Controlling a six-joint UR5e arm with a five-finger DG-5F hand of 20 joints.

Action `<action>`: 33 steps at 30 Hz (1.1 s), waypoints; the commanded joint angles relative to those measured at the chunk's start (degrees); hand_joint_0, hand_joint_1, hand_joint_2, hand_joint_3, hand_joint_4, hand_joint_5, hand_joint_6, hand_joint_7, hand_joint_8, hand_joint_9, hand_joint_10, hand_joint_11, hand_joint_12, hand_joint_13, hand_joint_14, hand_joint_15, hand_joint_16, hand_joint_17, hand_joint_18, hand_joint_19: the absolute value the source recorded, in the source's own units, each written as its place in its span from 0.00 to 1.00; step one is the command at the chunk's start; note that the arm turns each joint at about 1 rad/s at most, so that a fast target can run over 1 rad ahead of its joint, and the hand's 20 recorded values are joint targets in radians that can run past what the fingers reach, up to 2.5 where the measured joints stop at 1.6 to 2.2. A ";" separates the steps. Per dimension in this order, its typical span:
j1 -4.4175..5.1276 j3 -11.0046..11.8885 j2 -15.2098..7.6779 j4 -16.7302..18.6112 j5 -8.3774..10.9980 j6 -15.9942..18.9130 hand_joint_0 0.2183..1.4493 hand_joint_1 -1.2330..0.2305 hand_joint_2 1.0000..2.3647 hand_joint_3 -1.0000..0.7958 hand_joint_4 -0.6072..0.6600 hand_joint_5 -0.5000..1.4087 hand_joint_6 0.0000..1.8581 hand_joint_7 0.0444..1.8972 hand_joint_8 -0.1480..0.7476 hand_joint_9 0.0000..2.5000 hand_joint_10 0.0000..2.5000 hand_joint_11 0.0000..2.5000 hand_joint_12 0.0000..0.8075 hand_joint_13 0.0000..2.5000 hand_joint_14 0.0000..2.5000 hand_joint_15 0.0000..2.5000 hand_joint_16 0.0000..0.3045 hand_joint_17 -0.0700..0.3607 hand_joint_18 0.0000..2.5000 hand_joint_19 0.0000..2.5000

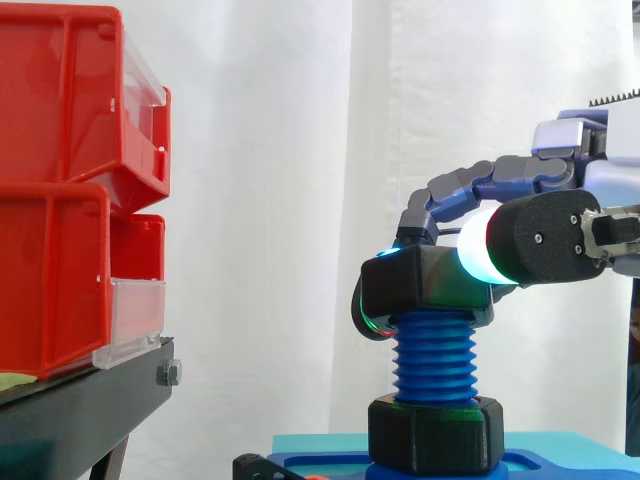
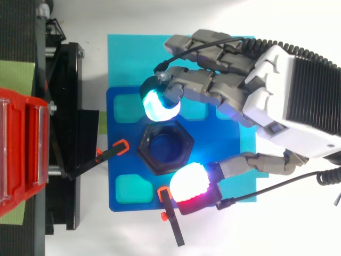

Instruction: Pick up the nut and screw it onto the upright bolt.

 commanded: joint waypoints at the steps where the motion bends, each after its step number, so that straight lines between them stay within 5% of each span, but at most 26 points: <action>1: -0.07 -0.04 -0.02 0.04 -0.01 0.01 0.27 0.44 0.00 0.28 0.69 0.17 0.38 0.54 0.53 0.26 0.00 0.00 0.36 0.29 0.00 0.00 0.10 0.32 0.21 0.00; 18: 0.45 -0.04 -0.02 0.13 -0.01 -0.78 0.27 0.43 0.00 0.28 0.69 0.17 0.38 0.54 0.53 0.25 0.00 0.00 0.36 0.29 0.00 0.00 0.10 0.32 0.21 0.00; 33: 0.37 0.05 -0.02 0.22 -2.12 -2.28 0.27 0.42 0.00 0.28 0.69 0.17 0.38 0.54 0.52 0.25 0.00 0.00 0.36 0.29 0.00 0.00 0.10 0.33 0.21 0.00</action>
